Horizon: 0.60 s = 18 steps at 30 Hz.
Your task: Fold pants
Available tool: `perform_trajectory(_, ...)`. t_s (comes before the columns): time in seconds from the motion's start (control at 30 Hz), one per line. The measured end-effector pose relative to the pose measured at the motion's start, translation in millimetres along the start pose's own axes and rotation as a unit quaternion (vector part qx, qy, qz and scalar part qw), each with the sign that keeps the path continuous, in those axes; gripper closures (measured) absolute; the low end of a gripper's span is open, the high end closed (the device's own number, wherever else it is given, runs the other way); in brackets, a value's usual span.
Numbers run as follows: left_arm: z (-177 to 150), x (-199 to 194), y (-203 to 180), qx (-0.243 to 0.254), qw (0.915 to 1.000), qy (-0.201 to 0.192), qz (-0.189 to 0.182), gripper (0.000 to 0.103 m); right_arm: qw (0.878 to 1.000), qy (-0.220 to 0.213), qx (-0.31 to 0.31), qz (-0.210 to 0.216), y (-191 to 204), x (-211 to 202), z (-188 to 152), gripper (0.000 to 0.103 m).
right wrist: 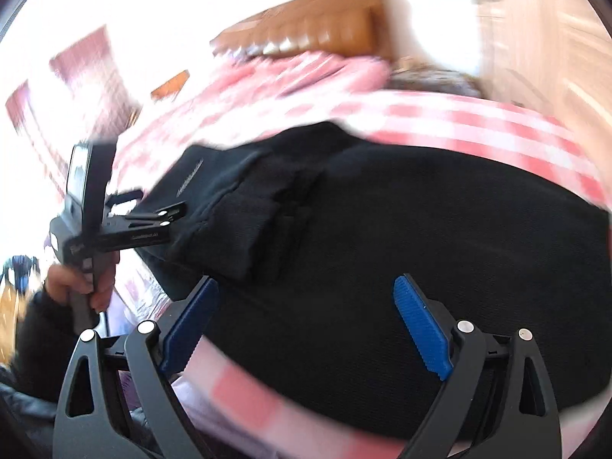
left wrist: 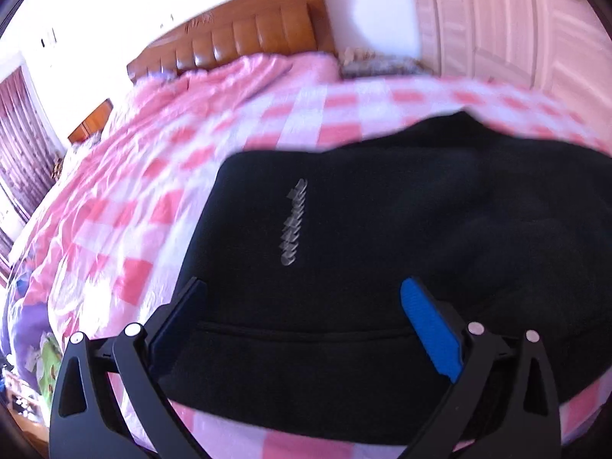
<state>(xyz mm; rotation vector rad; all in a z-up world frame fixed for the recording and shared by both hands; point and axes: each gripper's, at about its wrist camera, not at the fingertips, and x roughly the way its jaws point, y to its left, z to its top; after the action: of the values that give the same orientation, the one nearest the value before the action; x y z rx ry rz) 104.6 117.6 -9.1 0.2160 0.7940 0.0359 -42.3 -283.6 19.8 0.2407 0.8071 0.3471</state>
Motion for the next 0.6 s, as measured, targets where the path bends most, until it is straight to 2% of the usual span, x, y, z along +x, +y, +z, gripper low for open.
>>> perform_trajectory(0.1, 5, -26, -18, -0.001, 0.9981, -0.028, -0.055, 0.002, 0.995, -0.016, 0.098, -0.022, -48, -46, -32, 0.013)
perform_trajectory(0.17, 7, -34, -39, 0.017, 0.9962, -0.036, -0.077, 0.002, 0.988, -0.020, 0.140, -0.061, -72, -67, -56, 0.013)
perform_trajectory(0.23, 6, -36, -63, 0.043, 0.9942, -0.037, -0.091, 0.002, 0.983, -0.017, 0.164, -0.083, -87, -75, -69, 0.013)
perform_trajectory(0.33, 2, -33, -93, 0.075, 0.9919, -0.034, -0.097, 0.002, 0.976, -0.010, 0.197, -0.096, -102, -74, -79, 0.013)
perform_trajectory(0.43, -1, -26, -114, 0.097, 0.9896, -0.027, -0.103, 0.002, 0.975, -0.012, 0.203, -0.088, -111, -69, -76, 0.013)
perform_trajectory(0.5, -6, -20, -124, 0.112, 0.9890, -0.023, -0.094, 0.002, 0.975, -0.020, 0.203, -0.092, -116, -64, -71, 0.013)
perform_trajectory(0.6, -14, -3, -130, 0.116, 0.9893, -0.008, -0.089, 0.001, 0.971, -0.015, 0.227, -0.072, -127, -49, -62, 0.011)
